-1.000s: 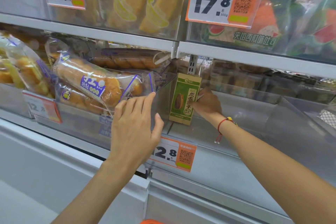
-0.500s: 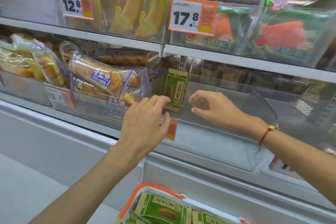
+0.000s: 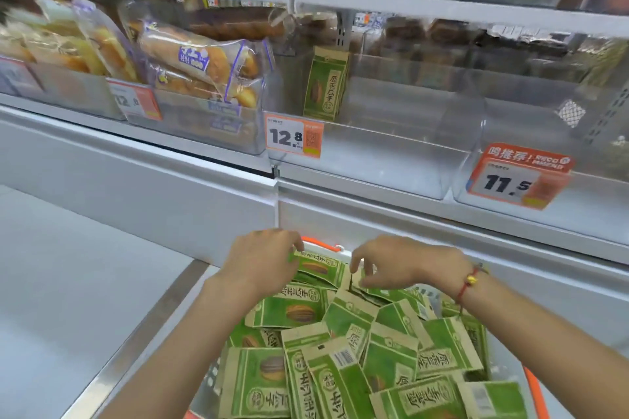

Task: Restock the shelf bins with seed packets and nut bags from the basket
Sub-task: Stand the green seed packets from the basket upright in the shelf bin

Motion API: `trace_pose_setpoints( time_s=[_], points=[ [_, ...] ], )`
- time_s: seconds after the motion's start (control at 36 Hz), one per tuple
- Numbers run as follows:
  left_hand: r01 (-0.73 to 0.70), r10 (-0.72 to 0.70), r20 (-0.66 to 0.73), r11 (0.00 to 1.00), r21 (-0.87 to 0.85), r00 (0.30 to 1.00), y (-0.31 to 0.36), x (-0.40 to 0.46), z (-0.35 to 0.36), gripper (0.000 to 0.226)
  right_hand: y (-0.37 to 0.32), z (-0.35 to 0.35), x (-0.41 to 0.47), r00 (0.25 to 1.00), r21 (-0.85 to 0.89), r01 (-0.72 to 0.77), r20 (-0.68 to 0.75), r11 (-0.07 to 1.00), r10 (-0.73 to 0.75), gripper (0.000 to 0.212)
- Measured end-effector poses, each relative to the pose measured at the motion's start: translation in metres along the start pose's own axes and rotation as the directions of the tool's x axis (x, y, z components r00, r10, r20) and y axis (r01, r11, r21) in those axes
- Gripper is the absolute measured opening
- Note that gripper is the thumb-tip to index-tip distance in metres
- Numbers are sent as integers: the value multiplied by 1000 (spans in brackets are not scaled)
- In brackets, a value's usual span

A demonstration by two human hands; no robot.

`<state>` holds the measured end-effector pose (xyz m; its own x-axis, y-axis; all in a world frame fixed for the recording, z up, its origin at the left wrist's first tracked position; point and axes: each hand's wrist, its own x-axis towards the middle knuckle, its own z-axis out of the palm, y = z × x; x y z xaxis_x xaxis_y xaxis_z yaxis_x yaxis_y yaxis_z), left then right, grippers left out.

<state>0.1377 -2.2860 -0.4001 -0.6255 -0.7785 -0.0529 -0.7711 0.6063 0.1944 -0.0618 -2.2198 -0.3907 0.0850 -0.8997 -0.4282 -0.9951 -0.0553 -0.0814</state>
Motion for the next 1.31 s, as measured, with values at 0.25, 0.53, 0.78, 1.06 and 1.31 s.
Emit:
trace_pose_setpoints(
  time_s=[0.25,0.53,0.78,1.06,1.31],
  points=[
    [126,-131,56,988,90,990,-38,-9,92,59,-4,79,23,991,-97,-121,-72,988,114,55],
    [139,-138,-112,990,5,984,-45,-16,118,61,-10,109,20,958,175,-203,-166,963,232,57],
    [155,-155,-8,979,131,988,-43,-17,113,78,-9,88,23,970,496,-205,-15,844,244,53],
    [184,-193,-80,977,-112,978,-37,-14,103,61,6,68,27,930,915,-38,-115,402,349,25],
    [227,-228,122,520,-823,966,-38,0,82,25,10,72,26,985,802,45,-135,596,107,50]
  ],
)
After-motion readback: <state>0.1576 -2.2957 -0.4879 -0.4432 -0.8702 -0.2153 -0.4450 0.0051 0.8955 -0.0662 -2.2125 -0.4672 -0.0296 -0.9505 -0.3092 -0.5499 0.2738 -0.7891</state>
